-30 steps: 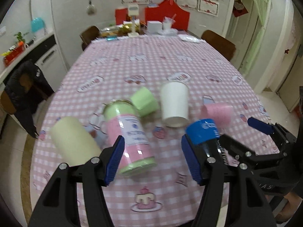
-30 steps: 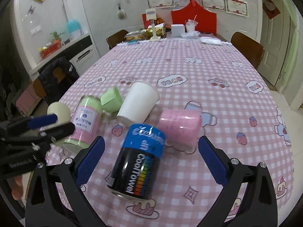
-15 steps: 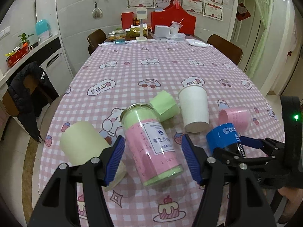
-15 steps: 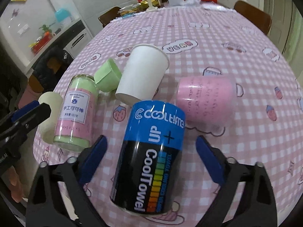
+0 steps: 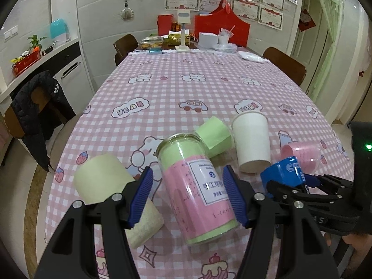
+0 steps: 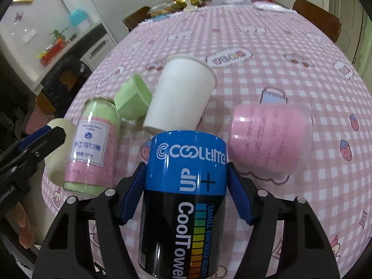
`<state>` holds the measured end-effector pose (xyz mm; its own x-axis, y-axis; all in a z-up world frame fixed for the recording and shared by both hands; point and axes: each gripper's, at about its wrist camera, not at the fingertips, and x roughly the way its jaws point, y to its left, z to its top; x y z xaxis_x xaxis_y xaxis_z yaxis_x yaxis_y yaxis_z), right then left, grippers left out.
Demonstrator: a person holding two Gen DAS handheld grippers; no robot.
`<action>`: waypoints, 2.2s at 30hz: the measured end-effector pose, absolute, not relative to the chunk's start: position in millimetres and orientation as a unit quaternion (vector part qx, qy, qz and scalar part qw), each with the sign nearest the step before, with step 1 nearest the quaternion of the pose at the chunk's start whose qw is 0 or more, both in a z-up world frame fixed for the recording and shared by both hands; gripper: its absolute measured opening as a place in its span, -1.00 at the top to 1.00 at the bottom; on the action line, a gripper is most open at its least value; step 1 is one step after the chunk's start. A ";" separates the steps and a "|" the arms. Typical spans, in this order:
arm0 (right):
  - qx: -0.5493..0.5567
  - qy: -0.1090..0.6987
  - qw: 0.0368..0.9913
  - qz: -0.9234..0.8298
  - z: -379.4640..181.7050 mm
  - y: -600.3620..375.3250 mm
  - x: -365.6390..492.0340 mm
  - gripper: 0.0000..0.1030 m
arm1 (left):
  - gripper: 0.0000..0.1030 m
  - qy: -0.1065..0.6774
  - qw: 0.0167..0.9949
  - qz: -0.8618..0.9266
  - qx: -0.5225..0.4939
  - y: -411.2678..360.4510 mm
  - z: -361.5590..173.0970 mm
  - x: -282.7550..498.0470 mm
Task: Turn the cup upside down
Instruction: 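Rotate the can in the right gripper so its opening faces up, then lower the can onto the tablecloth and open the right gripper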
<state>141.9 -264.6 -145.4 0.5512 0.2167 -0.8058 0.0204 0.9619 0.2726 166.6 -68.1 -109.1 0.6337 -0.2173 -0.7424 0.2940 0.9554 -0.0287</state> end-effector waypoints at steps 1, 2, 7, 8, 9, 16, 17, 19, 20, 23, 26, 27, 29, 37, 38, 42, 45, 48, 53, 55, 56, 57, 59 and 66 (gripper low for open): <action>0.122 0.463 0.876 0.058 -141.7 -264.5 140.6 -0.26 | -0.20 0.403 0.903 -0.141 0.045 -67.7 -108.2 167.4; 0.118 0.458 0.879 0.057 -138.2 -264.6 140.6 -0.26 | -0.20 0.402 0.904 -0.140 0.043 -67.4 -107.7 167.9; 0.084 0.415 0.905 0.041 -117.6 -265.7 143.1 -0.25 | -0.20 0.394 0.908 -0.141 0.032 -72.3 -103.2 171.0; 0.081 0.410 0.908 0.041 -115.2 -265.9 144.6 -0.25 | -0.20 0.392 0.908 -0.141 0.032 -74.6 -102.3 172.2; 0.079 0.406 0.910 0.041 -113.4 -265.4 147.3 -0.25 | -0.20 0.391 0.909 -0.141 0.033 -76.0 -101.6 173.1; 0.041 0.370 0.928 0.018 -110.3 -263.3 167.0 -0.24 | -0.20 0.387 0.911 -0.138 0.032 -89.3 -97.3 188.7; 0.032 0.366 0.930 0.012 -110.8 -263.4 171.3 -0.24 | -0.20 0.387 0.911 -0.137 0.030 -91.2 -97.8 191.7; 0.019 0.360 0.933 0.004 -111.6 -264.1 176.6 -0.24 | -0.20 0.389 0.911 -0.134 0.026 -93.8 -98.6 197.7; 0.018 0.357 0.934 0.003 -112.8 -266.5 179.9 -0.24 | -0.20 0.391 0.910 -0.135 0.025 -95.7 -99.1 200.5; 0.010 0.346 0.938 -0.003 -113.5 -271.5 186.7 -0.24 | -0.20 0.392 0.910 -0.130 0.025 -102.9 -101.5 210.6; 0.019 0.339 0.941 0.003 -114.0 -277.5 192.3 -0.24 | -0.20 0.395 0.910 -0.124 0.025 -108.3 -103.7 217.9; 0.021 0.339 0.941 0.004 -114.6 -279.7 194.7 -0.24 | -0.20 0.397 0.910 -0.119 0.024 -109.9 -105.1 221.3; 0.024 0.335 0.942 0.006 -114.8 -282.3 196.5 -0.24 | -0.20 0.397 0.910 -0.113 0.023 -110.8 -106.8 225.5; 0.021 0.332 0.943 0.008 -120.2 -283.3 203.0 -0.24 | -0.20 0.394 0.915 -0.086 0.032 -111.4 -112.2 236.1; 0.020 0.332 0.943 0.008 -120.1 -282.9 203.2 -0.24 | -0.20 0.394 0.915 -0.083 0.034 -111.8 -112.6 236.0; 0.017 0.331 0.943 0.012 -119.7 -279.5 204.1 -0.25 | -0.20 0.394 0.915 -0.077 0.039 -112.1 -114.3 236.2; 0.020 0.325 0.945 0.023 -119.1 -278.3 201.7 -0.25 | -0.20 0.393 0.916 -0.074 0.039 -110.8 -113.9 234.8; 0.020 0.312 0.949 0.025 -113.5 -275.9 196.1 -0.37 | -0.20 0.389 0.917 -0.072 0.043 -109.3 -112.0 231.4; 0.026 0.300 0.953 0.028 -103.2 -274.6 186.1 -0.42 | -0.20 0.375 0.924 -0.070 0.043 -104.9 -102.0 220.4; 0.028 0.293 0.955 0.030 -97.4 -274.0 179.8 -0.43 | -0.20 0.369 0.926 -0.071 0.040 -102.4 -97.6 215.1; 0.032 0.292 0.955 0.032 -95.4 -274.3 177.6 -0.43 | -0.20 0.364 0.928 -0.071 0.040 -100.9 -94.8 211.8; 0.040 0.291 0.955 0.037 -92.5 -275.1 174.7 -0.43 | -0.20 0.361 0.929 -0.071 0.040 -99.1 -92.6 209.7; 0.054 0.284 0.956 0.040 -86.0 -277.0 168.6 -0.43 | -0.20 0.354 0.932 -0.072 0.041 -96.7 -87.1 203.3; 0.068 0.238 0.968 0.027 -53.1 -276.3 133.1 -0.54 | -0.41 0.298 0.951 -0.069 0.045 -83.9 -55.0 169.4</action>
<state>133.1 -276.3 -53.1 0.8850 0.0847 -0.4578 -0.0198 0.9893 0.1447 169.4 -83.9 -55.0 0.8131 -0.1050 -0.5725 0.1584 0.9864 0.0440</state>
